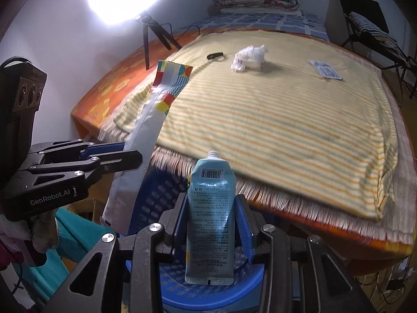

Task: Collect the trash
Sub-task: 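Lower strip package and blue tube into the blue basket and open both tools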

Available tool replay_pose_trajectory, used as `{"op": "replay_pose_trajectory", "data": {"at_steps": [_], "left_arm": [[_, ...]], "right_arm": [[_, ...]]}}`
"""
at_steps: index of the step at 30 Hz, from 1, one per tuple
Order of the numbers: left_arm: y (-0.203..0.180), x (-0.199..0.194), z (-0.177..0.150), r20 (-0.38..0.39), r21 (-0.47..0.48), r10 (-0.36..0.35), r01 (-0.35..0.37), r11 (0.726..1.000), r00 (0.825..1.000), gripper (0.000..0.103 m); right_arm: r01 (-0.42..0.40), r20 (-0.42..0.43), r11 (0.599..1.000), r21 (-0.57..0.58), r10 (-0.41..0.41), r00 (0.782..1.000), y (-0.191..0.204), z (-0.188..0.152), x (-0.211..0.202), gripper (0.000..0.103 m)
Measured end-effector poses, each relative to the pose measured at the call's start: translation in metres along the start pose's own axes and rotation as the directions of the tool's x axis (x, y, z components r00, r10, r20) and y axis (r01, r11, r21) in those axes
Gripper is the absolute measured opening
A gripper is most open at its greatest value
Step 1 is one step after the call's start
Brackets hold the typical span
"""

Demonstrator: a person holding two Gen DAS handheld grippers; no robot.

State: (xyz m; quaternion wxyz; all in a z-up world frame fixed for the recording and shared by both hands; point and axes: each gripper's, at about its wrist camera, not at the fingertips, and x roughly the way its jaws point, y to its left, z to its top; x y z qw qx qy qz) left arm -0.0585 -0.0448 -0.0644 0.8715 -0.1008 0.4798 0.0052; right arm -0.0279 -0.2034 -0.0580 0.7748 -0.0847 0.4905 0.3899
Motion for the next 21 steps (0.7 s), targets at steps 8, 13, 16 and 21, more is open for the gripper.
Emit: {"op": "replay_pose_trajectory", "data": {"at_steps": [8, 13, 16, 21], "left_arm": [[0.005, 0.014, -0.015, -0.039, 0.007, 0.019, -0.018, 1.0, 0.999, 0.019], [0.004, 0.021, -0.022, -0.068, 0.024, 0.029, -0.028, 0.999, 0.997, 0.019], [0.005, 0.025, -0.025, -0.09, 0.024, 0.033, -0.031, 0.999, 0.995, 0.023], [0.007, 0.028, -0.028, -0.104, 0.017, 0.044, -0.043, 0.999, 0.994, 0.045]], "right_arm": [[0.003, -0.05, 1.0, -0.002, -0.003, 0.999, 0.002, -0.014, 0.018, 0.038], [0.0, -0.076, 1.0, -0.005, 0.0, 0.997, 0.002, -0.017, 0.025, 0.039], [-0.001, -0.087, 1.0, -0.002, 0.001, 0.996, 0.001, -0.018, 0.028, 0.039], [0.001, -0.094, 1.0, 0.018, 0.0, 0.996, -0.003, -0.02, 0.031, 0.059]]}}
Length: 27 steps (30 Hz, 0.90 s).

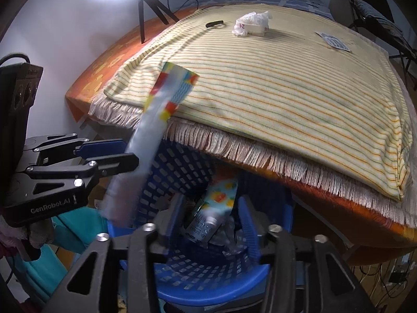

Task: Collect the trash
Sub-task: 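Lower strip package and blue tube into the blue basket and open both tools, then raise both tools from the basket and reach toward the tissue and receipt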

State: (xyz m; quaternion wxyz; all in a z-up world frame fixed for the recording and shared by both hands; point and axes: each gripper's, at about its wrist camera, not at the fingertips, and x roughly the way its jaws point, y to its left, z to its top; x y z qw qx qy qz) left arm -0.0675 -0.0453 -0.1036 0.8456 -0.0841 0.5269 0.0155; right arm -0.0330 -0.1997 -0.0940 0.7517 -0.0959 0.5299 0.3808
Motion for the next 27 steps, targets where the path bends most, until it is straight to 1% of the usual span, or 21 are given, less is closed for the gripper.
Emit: {"op": "replay_pose_trajectory", "data": {"at_steps": [4, 6, 10, 15, 17, 20, 27], "left_arm": [[0.001, 0.002, -0.001, -0.008, 0.001, 0.006, -0.006, 1.0, 1.0, 0.046], [0.002, 0.003, -0.002, -0.012, -0.001, 0.007, -0.007, 1.0, 1.0, 0.046], [0.002, 0.003, -0.003, -0.012, -0.002, 0.009, -0.009, 1.0, 1.0, 0.046], [0.002, 0.003, -0.003, -0.011, 0.001, 0.012, -0.012, 1.0, 1.0, 0.047], [0.002, 0.002, -0.002, -0.009, 0.002, 0.012, -0.012, 1.0, 1.0, 0.048], [0.002, 0.0, 0.0, -0.001, 0.004, 0.014, -0.014, 1.0, 1.0, 0.048], [0.0, -0.004, 0.007, 0.011, 0.016, 0.004, -0.004, 1.0, 1.0, 0.048]], "right_arm": [[0.003, -0.002, 1.0, 0.01, -0.003, 1.0, -0.003, 0.0, 0.0, 0.062], [0.008, -0.003, 1.0, 0.013, -0.008, 1.0, -0.004, 0.0, 0.0, 0.067], [0.017, -0.003, 1.0, 0.01, -0.017, 1.0, -0.004, 0.001, 0.001, 0.071], [0.031, 0.002, 1.0, 0.005, -0.031, 1.0, -0.002, 0.002, 0.0, 0.079], [0.039, 0.008, 0.999, 0.007, -0.039, 0.999, -0.003, 0.002, -0.002, 0.079], [0.052, 0.022, 0.999, 0.014, -0.052, 0.998, -0.005, 0.004, -0.006, 0.084], [0.094, 0.047, 0.995, 0.039, -0.096, 0.994, -0.01, 0.01, -0.017, 0.085]]}}
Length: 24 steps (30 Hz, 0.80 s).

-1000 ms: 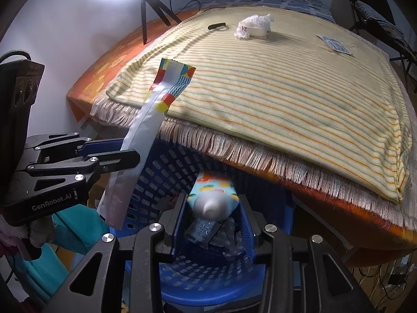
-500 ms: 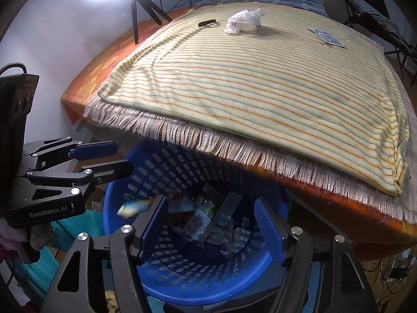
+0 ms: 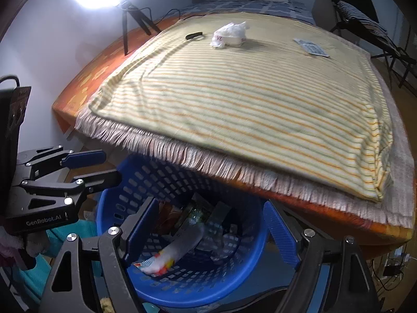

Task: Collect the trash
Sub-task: 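Raise both tools from the basket and reach toward the tissue and receipt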

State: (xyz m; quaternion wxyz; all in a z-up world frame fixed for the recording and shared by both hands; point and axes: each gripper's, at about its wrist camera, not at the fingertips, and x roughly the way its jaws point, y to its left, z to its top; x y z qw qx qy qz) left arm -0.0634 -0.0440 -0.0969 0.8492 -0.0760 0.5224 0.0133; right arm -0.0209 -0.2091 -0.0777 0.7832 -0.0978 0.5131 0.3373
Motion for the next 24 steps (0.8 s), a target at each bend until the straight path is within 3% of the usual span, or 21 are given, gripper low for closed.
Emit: {"op": "replay_pose_trajectory", "data": {"at_steps": [10, 17, 24], "left_arm": [[0.01, -0.005, 0.03, 0.014, -0.059, -0.043, 0.044, 0.997, 0.999, 0.048], [0.009, -0.011, 0.077, 0.024, -0.027, -0.059, 0.059, 0.998, 0.998, 0.048], [0.024, 0.003, 0.133, 0.02, -0.063, -0.106, 0.107, 0.992, 0.994, 0.048]], "right_arm": [[0.026, 0.037, 0.999, 0.024, -0.027, 0.999, -0.009, 0.017, -0.017, 0.092], [0.019, 0.047, 0.999, 0.038, -0.021, 0.999, -0.026, 0.04, -0.028, 0.093], [0.101, 0.143, 0.994, 0.03, -0.105, 0.984, -0.058, 0.081, -0.043, 0.093]]}}
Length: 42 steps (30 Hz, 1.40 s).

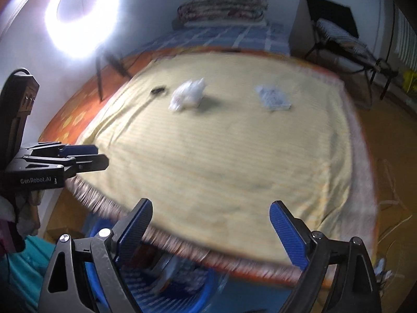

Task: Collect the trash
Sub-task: 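Raise both tools from the basket and reach toward the tissue and receipt, then grasp the white tissue with the left tool while the right tool grasps the receipt packet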

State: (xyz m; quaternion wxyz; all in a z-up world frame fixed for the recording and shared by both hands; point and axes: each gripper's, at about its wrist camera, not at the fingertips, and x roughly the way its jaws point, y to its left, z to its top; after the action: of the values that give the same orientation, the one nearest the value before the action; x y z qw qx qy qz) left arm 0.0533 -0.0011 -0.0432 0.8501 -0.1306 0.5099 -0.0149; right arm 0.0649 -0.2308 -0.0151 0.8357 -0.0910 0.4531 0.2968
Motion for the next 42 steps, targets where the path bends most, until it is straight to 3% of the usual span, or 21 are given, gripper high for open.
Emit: {"op": "replay_pose_trajectory", "data": {"at_steps": [3, 6, 9, 12, 21, 27, 32, 35, 42], "left_arm": [[0.012, 0.012, 0.027, -0.004, -0.057, -0.031, 0.03, 0.998, 1.0, 0.048], [0.023, 0.026, 0.049, -0.013, -0.118, -0.073, 0.071, 0.99, 0.997, 0.036], [0.032, 0.041, 0.07, -0.014, -0.177, -0.11, 0.106, 0.978, 0.994, 0.035], [0.042, 0.056, 0.092, -0.015, -0.224, -0.132, 0.126, 0.967, 0.991, 0.025], [0.07, 0.088, 0.145, 0.023, -0.316, -0.146, 0.145, 0.937, 0.989, 0.025], [0.079, 0.118, 0.159, -0.002, -0.369, -0.213, 0.197, 0.908, 0.977, 0.025], [0.081, 0.13, 0.162, -0.021, -0.366, -0.218, 0.195, 0.91, 0.976, 0.024], [0.085, 0.135, 0.162, -0.028, -0.378, -0.236, 0.208, 0.902, 0.971, 0.011], [0.081, 0.135, 0.164, -0.021, -0.365, -0.264, 0.238, 0.9, 0.964, 0.004]], "right_arm": [[0.017, 0.02, 1.0, 0.011, -0.017, 1.0, -0.017, 0.021, 0.007, 0.093], [0.01, 0.029, 0.999, 0.034, -0.011, 1.0, -0.03, 0.038, 0.017, 0.093], [0.011, 0.026, 0.999, 0.053, -0.013, 1.0, -0.044, 0.057, 0.031, 0.092], [0.002, 0.009, 0.997, 0.073, -0.002, 1.0, -0.058, 0.074, 0.048, 0.092], [-0.026, -0.018, 0.989, 0.144, 0.029, 0.999, -0.079, 0.102, 0.082, 0.085], [-0.025, -0.024, 0.988, 0.154, 0.029, 0.999, -0.084, 0.114, 0.1, 0.081], [0.001, -0.038, 0.988, 0.155, 0.005, 0.999, -0.091, 0.119, 0.116, 0.078], [0.003, -0.05, 0.984, 0.177, 0.006, 0.999, -0.097, 0.12, 0.124, 0.075], [0.012, -0.04, 0.981, 0.192, -0.005, 0.999, -0.103, 0.125, 0.127, 0.075]]}}
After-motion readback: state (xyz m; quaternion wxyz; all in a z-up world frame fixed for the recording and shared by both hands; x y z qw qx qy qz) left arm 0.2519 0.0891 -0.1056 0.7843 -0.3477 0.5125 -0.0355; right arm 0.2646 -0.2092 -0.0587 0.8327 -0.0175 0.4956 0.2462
